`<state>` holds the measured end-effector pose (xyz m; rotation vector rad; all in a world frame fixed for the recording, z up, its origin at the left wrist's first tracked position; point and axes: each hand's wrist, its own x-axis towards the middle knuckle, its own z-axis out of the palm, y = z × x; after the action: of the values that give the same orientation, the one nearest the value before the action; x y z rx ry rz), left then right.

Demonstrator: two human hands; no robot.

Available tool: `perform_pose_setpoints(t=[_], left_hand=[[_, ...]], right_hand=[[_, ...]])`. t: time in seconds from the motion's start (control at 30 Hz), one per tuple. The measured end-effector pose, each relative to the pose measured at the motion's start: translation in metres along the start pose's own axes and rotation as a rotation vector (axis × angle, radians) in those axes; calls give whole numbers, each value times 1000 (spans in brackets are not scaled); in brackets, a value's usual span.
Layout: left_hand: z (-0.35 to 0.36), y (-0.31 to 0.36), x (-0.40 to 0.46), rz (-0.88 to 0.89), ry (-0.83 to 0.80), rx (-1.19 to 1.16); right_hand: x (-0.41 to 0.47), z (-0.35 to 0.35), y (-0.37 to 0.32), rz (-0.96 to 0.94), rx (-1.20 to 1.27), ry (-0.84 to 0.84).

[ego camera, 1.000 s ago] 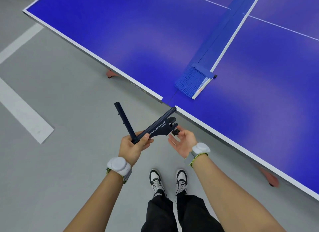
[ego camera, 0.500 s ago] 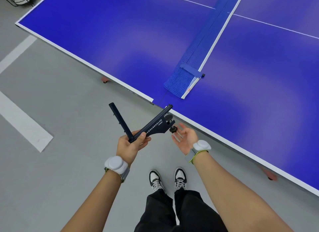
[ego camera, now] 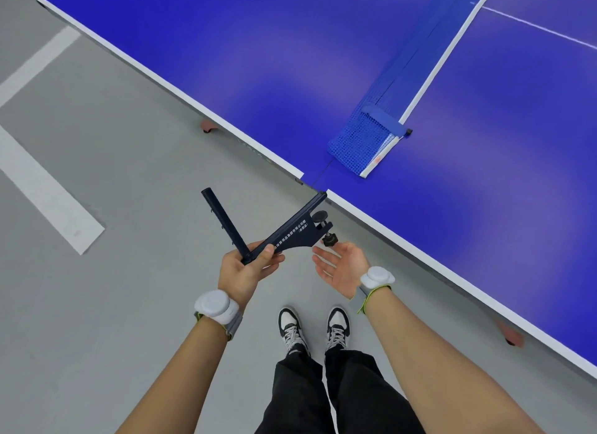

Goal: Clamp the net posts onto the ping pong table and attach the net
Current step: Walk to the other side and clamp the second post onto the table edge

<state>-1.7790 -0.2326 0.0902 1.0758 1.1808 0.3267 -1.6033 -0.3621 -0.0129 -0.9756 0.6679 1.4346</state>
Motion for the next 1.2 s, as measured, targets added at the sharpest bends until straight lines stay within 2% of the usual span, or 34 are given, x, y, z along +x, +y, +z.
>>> perform_pose_setpoints(t=[0.17,0.23,0.33,0.57,0.9,1.03,1.2], left_hand=[[-1,-14,19,39,13,54],[-1,-20,27,55,20,80],[-6,-33,43,94,51,94],[-6,-75,79,235,77,37],[-2,-145,155,651,116,8],[-6,-160,181,763,97,-15],[-3,-176,205,874,105,-40]], right_hand=[[34,12,0,-13,-56,45],[47,14,1,-34,4,49],[66,13,1,-130,129,-48],[114,12,5,-249,82,-247],[236,-6,6,-601,100,-675],[259,-4,-3,-679,79,-757],[278,6,-15,-781,52,-752]])
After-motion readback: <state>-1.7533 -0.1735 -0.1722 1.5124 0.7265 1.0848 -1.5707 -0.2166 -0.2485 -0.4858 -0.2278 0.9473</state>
